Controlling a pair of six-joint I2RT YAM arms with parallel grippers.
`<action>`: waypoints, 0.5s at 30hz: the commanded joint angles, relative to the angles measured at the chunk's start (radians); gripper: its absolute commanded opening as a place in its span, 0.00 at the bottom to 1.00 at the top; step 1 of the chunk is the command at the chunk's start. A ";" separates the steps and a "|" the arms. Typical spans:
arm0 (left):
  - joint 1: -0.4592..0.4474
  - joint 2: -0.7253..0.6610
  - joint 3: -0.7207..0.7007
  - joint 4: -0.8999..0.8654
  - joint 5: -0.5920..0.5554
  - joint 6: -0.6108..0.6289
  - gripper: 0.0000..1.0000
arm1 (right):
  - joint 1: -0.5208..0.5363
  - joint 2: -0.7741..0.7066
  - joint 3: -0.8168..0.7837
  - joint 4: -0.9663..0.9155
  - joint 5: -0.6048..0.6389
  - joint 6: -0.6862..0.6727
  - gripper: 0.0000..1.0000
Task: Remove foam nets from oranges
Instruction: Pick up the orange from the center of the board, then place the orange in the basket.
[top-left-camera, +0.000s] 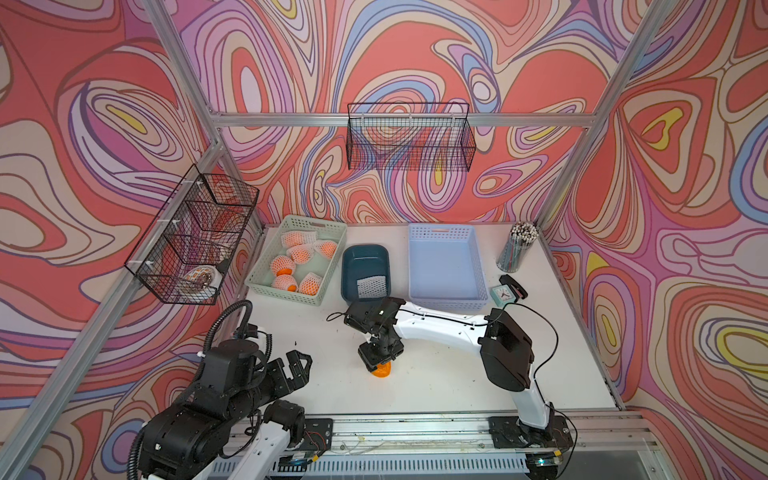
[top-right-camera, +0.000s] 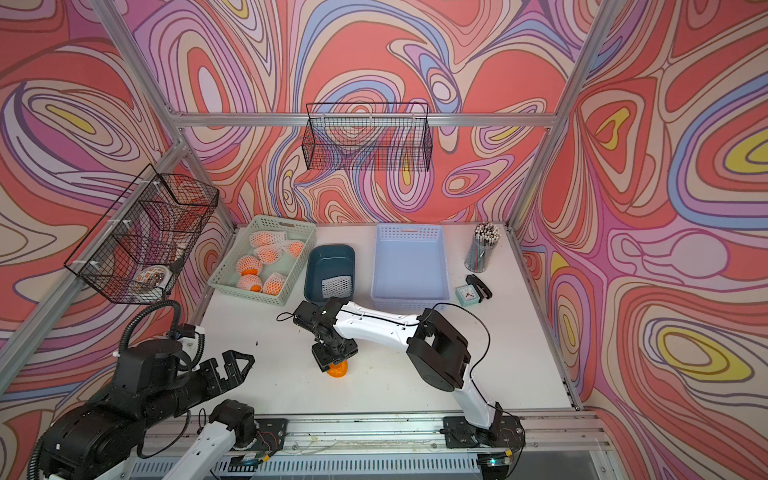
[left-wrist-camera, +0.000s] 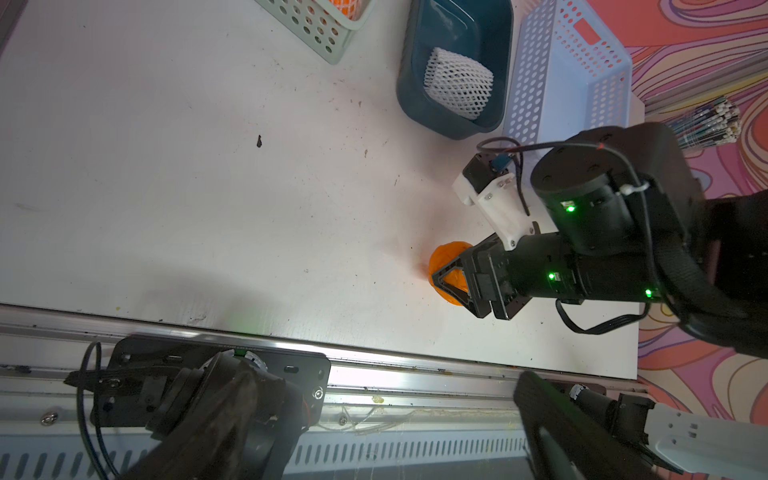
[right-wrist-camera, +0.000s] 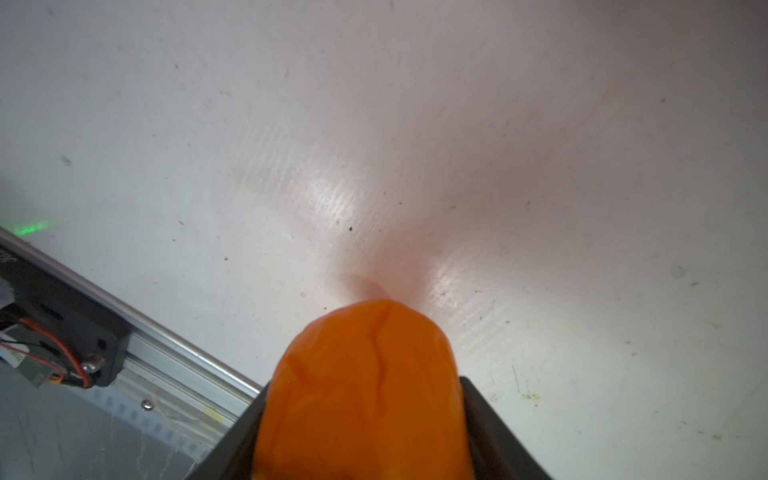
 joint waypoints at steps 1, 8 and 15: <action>0.004 0.031 0.033 0.022 -0.022 0.022 1.00 | -0.044 -0.080 0.049 -0.027 0.004 -0.022 0.56; 0.004 0.074 0.084 0.073 -0.027 0.039 1.00 | -0.250 -0.237 -0.020 0.124 -0.158 -0.043 0.56; 0.004 0.106 0.105 0.098 -0.039 0.045 1.00 | -0.479 -0.288 -0.026 0.162 -0.230 -0.084 0.56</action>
